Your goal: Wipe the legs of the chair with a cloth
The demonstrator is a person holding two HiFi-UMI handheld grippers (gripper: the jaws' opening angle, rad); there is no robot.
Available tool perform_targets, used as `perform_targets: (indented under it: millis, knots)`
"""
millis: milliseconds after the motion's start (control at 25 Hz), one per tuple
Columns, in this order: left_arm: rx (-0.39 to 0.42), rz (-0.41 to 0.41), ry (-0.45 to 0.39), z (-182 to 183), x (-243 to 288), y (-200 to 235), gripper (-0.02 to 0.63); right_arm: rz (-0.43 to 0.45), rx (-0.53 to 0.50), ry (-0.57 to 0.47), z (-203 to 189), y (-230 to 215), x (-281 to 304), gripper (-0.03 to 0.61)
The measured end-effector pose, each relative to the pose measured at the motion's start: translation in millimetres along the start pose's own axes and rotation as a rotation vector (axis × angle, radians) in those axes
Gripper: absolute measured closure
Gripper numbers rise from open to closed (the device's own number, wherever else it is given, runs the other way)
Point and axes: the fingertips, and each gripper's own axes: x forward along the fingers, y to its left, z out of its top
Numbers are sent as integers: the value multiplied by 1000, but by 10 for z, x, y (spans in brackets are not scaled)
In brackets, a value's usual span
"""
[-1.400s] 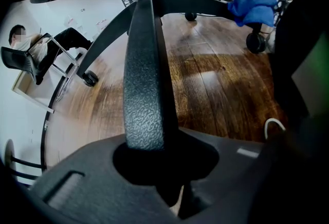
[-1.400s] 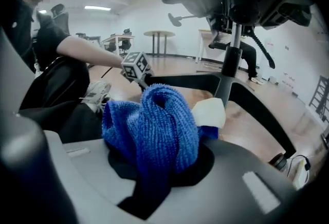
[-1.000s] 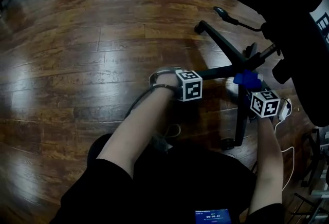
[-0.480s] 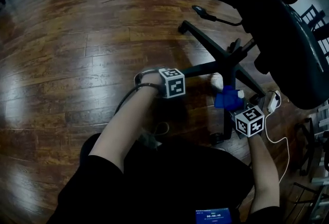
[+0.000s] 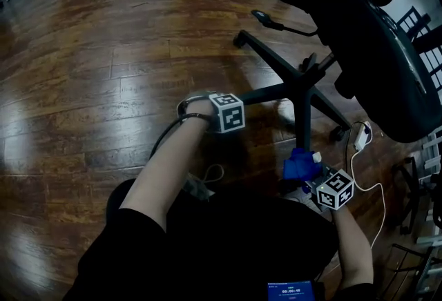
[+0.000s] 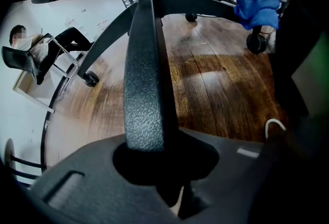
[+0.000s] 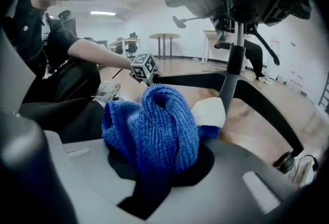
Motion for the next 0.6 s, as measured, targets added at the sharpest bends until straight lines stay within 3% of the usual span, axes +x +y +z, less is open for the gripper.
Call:
perform_targets:
  millis: [200, 400, 600]
  knots:
    - [-3, 5, 4, -17, -3, 12, 538, -117, -66, 6, 521, -640, 331, 500]
    - [-1, 5, -3, 21, -13, -8, 538, -307, -60, -57, 1213, -1437, 592, 499]
    - [6, 0, -1, 17, -22, 7, 538, -388, -105, -46, 1400, -1588, 688, 497]
